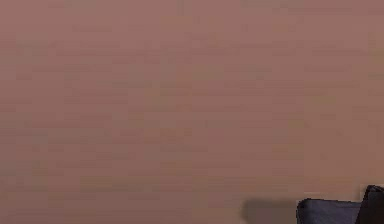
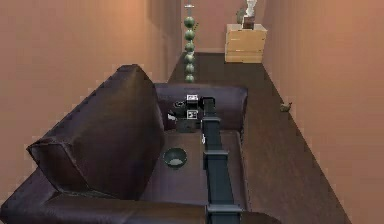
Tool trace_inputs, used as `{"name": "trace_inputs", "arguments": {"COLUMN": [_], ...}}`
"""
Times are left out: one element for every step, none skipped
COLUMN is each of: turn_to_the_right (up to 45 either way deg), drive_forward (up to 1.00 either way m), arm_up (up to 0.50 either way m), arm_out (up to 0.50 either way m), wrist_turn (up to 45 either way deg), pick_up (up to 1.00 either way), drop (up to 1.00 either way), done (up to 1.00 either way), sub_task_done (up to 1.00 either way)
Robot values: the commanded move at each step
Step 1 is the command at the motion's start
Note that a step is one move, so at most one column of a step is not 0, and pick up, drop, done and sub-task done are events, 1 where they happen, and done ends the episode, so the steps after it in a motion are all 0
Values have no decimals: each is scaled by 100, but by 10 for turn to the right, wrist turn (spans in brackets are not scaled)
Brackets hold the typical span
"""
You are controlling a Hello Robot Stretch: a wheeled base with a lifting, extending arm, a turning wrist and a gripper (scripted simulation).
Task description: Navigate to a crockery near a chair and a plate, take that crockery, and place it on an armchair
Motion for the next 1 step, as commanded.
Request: {"name": "trace_inputs", "arguments": {"turn_to_the_right": [0], "drive_forward": [0], "arm_up": [0], "arm_out": [0], "wrist_turn": [0], "pick_up": [0], "drop": [0], "done": [100], "sub_task_done": [0]}}
